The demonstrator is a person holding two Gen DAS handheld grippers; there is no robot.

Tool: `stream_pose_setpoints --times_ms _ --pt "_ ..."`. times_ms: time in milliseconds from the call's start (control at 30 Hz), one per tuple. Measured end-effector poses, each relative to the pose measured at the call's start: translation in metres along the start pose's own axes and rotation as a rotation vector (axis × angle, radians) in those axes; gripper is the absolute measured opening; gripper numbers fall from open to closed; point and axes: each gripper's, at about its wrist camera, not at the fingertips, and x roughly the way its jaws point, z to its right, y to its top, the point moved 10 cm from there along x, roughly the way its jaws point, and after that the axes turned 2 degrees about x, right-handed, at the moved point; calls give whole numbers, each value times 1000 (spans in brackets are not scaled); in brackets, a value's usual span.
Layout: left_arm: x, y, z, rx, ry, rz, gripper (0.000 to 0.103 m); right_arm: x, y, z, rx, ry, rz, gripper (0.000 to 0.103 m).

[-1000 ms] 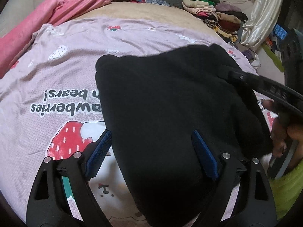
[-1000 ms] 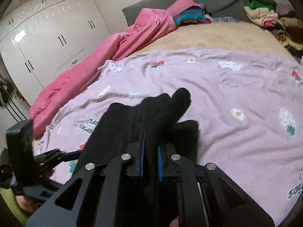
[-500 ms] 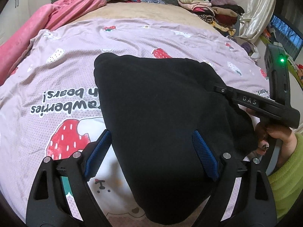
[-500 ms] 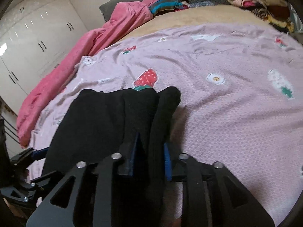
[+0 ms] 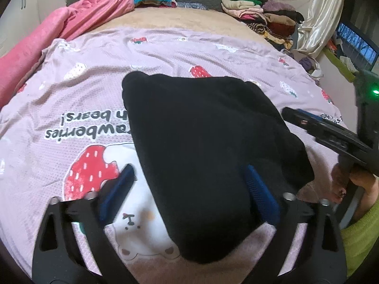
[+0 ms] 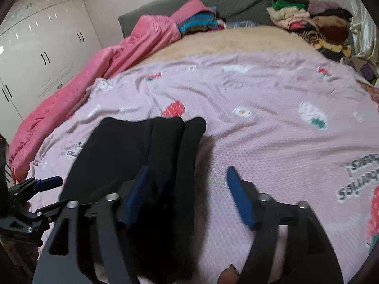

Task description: Fold small clothes

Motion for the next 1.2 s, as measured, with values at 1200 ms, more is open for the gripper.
stream_pose_setpoints --times_ms 1200 --pt "-111 -97 -31 6 12 191 93 -163 -130 -75 -37 -166 237 99"
